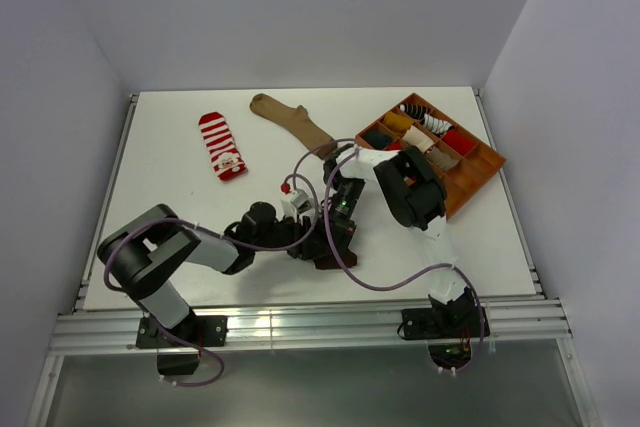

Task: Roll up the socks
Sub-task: Roll the sock at the center of the board.

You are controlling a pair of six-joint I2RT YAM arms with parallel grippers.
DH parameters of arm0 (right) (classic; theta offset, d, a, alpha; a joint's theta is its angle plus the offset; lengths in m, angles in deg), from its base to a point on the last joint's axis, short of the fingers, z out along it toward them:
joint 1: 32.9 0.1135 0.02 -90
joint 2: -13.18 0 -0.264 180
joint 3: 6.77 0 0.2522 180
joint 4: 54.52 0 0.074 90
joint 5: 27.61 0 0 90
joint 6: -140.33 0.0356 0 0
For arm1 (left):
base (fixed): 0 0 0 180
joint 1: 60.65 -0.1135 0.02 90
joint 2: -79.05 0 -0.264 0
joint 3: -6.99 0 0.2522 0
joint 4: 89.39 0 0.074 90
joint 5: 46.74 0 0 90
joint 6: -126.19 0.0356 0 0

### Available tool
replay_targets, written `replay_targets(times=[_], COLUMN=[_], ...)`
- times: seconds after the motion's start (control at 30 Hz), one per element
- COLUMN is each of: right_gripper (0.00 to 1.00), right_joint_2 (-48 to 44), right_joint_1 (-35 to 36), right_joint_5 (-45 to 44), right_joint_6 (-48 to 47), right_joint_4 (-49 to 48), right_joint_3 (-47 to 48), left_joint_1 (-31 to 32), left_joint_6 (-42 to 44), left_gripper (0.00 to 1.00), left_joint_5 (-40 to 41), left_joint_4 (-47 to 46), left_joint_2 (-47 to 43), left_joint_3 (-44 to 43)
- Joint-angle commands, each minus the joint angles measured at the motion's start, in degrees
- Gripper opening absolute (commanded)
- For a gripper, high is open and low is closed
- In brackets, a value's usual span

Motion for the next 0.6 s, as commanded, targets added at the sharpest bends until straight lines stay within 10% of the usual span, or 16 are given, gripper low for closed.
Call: replay_targets(times=[0.0, 0.57], right_gripper=[0.19, 0.20], right_joint_2=[1.36, 2.06], right_joint_1=[-0.67, -2.16], right_joint_5=[-1.99, -2.16], right_joint_6=[-0.23, 6.80], right_joint_4=[-2.88, -7.01], right_joint_3=[1.83, 1.93], left_joint_1=[1.39, 1.75], left_joint_6=[2.15, -1.37], left_gripper=[0.54, 0.46], left_joint_5=[-1.43, -3.45], left_joint_4=[-2.11, -6.68], left_joint_2=[2.26, 9.29], left_joint_3=[-2.05, -1.34])
